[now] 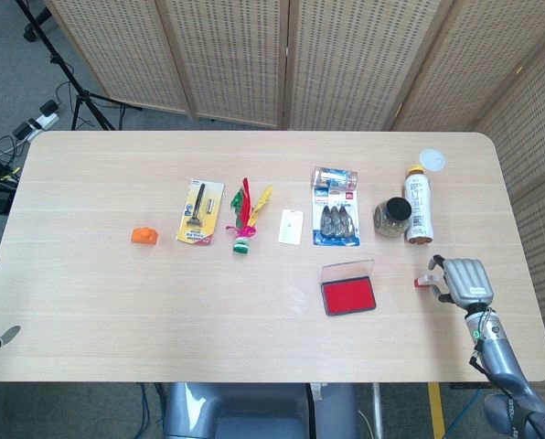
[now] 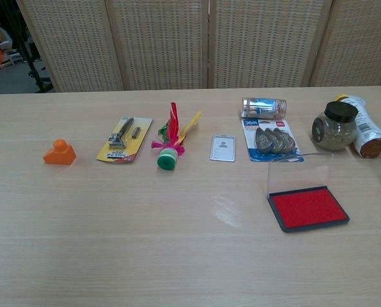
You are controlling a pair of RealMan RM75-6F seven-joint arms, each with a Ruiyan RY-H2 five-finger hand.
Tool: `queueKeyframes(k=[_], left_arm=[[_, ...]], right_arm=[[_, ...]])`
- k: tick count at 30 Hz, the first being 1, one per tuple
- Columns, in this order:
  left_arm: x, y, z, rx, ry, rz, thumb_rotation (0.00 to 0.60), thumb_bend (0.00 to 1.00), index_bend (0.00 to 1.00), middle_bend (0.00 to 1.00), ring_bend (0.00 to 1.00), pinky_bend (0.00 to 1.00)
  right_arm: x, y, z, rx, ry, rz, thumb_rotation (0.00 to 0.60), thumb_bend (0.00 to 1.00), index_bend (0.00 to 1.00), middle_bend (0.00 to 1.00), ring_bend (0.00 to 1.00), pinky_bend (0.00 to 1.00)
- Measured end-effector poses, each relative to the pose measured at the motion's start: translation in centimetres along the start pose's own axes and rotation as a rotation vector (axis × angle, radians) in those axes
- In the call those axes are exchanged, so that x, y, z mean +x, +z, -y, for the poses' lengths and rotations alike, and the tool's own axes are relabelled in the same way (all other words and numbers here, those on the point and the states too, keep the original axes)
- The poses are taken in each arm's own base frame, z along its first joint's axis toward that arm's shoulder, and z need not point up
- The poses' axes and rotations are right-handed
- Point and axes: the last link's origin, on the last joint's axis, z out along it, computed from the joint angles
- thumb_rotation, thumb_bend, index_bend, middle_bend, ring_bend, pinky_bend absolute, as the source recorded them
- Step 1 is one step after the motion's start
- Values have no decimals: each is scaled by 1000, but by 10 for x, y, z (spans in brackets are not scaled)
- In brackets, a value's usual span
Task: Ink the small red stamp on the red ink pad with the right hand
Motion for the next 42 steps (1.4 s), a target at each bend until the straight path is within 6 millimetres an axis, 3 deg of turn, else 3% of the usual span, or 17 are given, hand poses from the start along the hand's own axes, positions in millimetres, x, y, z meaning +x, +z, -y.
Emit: queueKeyframes(k=[28, 42], left_arm=[[-3, 2, -1, 4, 8, 12, 600, 86, 0, 0, 0, 0], [-3, 2, -1, 2, 4, 12, 600, 87, 0, 0, 0, 0]], right_arm=[[-12, 17, -2, 3, -22, 26, 600, 390, 513, 973, 1000, 1000], [-5, 14, -1, 25, -11, 4, 600, 555, 585, 974, 1000, 1000]])
